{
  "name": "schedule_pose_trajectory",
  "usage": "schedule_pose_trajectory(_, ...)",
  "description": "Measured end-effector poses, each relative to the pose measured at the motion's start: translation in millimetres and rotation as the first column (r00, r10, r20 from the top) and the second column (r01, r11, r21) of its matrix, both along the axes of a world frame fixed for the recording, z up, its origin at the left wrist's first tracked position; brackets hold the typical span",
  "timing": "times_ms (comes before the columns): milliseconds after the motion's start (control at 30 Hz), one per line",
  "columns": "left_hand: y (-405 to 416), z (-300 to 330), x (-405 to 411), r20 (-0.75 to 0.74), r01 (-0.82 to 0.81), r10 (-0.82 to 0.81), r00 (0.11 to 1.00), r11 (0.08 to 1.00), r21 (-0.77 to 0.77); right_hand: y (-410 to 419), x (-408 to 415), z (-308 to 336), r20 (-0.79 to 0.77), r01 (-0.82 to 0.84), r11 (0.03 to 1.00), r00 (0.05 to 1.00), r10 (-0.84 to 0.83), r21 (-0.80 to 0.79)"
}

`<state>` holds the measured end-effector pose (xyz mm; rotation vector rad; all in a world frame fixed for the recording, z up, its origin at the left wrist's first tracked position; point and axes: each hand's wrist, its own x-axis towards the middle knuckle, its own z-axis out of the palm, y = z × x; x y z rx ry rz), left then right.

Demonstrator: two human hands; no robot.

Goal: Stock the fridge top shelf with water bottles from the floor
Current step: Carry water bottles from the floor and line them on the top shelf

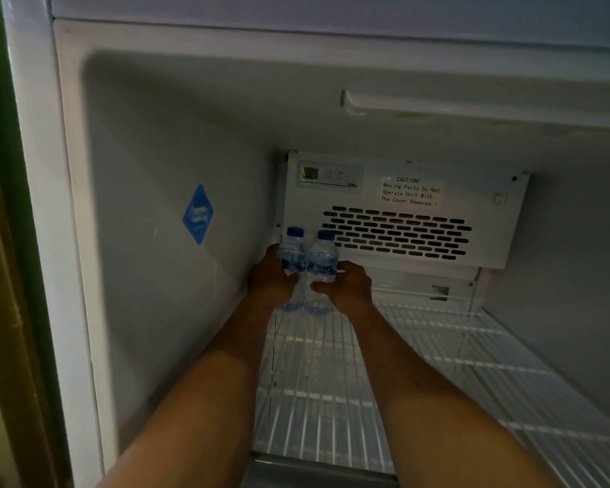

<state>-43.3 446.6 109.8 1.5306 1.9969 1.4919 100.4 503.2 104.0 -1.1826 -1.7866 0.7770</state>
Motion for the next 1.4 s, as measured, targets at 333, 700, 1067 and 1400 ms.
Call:
schedule_pose_trajectory(333,-27,20,6,0.017,-0.058,0.062,0.998,0.984,-0.169,-18,14,18,0.199,-0.021,0.996,0.979,0.038,-0.089)
schedule_pose_trajectory(700,-235,25,72,-0.325,-0.099,0.130,0.937,0.989,0.109,-216,73,31,0.190,0.102,0.867,0.957,-0.219,0.487)
schedule_pose_trajectory(1067,-485,-113,41,-0.623,-0.191,0.147,0.769,0.981,-0.005,-450,53,-116,0.101,0.154,0.771,0.957,-0.272,0.618)
schedule_pose_trajectory(1400,-646,-280,-10,-0.483,-0.314,0.045,0.874,0.813,-0.491,-590,-4,-296,0.380,-0.167,0.943,0.924,0.048,0.289)
